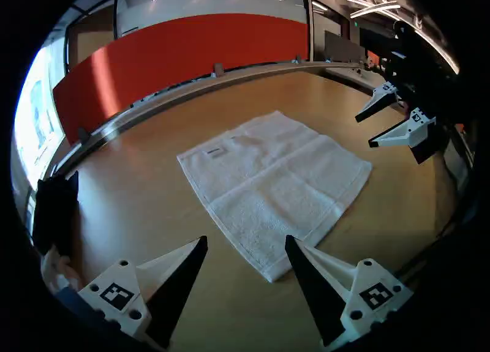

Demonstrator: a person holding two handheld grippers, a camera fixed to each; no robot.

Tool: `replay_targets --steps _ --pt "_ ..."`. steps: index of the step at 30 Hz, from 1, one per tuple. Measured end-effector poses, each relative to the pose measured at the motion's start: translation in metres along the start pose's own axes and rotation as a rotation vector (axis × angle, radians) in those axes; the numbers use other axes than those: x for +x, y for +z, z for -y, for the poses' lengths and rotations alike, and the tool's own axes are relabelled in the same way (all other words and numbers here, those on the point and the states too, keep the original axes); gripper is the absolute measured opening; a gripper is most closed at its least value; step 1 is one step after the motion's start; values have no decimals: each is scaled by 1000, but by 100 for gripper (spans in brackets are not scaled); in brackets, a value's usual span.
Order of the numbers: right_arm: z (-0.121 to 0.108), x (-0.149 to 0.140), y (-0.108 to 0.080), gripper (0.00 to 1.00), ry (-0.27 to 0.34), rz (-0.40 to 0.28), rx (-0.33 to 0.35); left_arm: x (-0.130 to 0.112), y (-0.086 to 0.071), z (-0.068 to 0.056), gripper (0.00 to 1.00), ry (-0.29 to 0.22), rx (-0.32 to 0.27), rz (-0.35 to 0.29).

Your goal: Fold towel

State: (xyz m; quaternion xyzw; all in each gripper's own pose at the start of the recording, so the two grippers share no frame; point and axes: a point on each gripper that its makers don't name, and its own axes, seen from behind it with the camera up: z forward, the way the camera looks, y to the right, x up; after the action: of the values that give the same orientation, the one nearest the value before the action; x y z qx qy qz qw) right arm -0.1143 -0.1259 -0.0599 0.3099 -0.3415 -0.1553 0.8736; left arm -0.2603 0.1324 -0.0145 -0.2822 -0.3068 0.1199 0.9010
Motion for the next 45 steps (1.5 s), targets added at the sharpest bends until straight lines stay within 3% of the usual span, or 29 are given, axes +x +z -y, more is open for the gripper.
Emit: replay_targets --steps 6,14,26,33,45 --pt "7 -23 9 100 -24 55 25 -21 14 -7 94 5 -28 56" --pt "11 -46 12 100 -53 112 47 -38 21 -19 94 30 -62 105" --pt "16 -58 17 93 -56 143 82 -45 25 -26 92 39 -80 129" --pt "19 -59 16 81 -46 142 103 -47 25 -28 85 10 -94 130" --pt "18 -58 17 42 -47 145 112 -46 26 -36 61 23 -108 139"
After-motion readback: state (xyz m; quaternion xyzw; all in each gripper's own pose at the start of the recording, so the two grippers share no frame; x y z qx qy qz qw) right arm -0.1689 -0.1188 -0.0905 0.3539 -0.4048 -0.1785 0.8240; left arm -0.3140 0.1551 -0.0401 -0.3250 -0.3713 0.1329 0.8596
